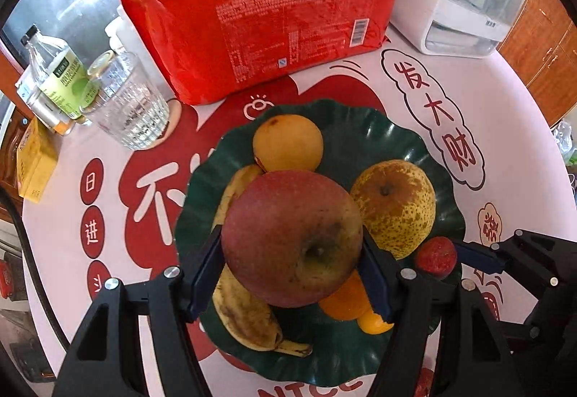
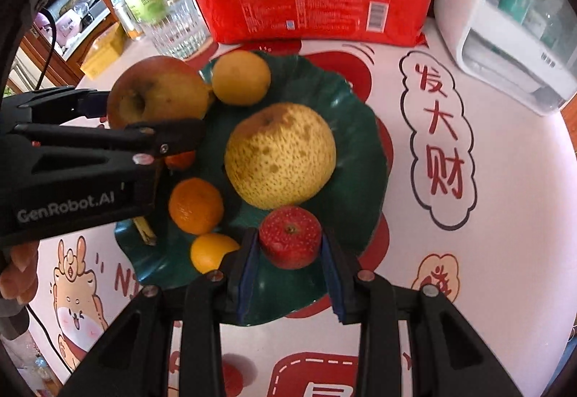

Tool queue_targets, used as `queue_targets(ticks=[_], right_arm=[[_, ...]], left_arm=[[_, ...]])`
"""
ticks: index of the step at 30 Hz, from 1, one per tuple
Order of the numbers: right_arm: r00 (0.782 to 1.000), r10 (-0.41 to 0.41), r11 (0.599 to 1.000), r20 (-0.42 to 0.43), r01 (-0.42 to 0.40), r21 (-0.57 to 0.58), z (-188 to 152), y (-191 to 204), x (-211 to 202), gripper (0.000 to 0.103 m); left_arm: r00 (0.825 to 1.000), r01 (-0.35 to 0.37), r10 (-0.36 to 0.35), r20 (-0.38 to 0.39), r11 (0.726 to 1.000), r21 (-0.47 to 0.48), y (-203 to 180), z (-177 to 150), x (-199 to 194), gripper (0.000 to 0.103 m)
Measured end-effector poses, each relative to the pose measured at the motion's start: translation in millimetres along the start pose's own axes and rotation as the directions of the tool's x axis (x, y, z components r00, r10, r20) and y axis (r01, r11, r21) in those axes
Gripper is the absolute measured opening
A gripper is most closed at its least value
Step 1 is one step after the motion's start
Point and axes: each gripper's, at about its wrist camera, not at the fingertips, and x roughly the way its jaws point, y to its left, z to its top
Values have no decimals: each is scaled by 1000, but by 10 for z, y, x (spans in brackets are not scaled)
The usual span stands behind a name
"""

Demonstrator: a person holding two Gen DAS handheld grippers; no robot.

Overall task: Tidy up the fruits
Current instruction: 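Carry apple and small red fruit onto the green plate and open both tools, then lift both open tools away toward the last fruits on the table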

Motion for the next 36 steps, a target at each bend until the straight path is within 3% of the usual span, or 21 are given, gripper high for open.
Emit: queue_targets(ticks=[9,12,14,16,36], right_arm=[[999,-24,1000,-25,24,-1,-2,16,108,36],[1000,-15,1000,-22,15,4,-18,34,88,42],[1000,-8,1000,-14,8,9,-18,31,68,52],[1000,-4,1000,-4,4,14,-29,24,32,54],[997,-10,1000,71,8,18,-138,80,-421,54]], left_arm=[[1000,0,0,-25,1000,0,-52,8,110,68],[1000,-11,11,-27,1000,-1,-54,-4,104,68],[1000,-16,16,1,1000,5,-62,1,37,77],[999,-17,17,32,1000,5,-72,16,-48,84],[991,-73,71,117,997,14,-86,-230,-617,85]])
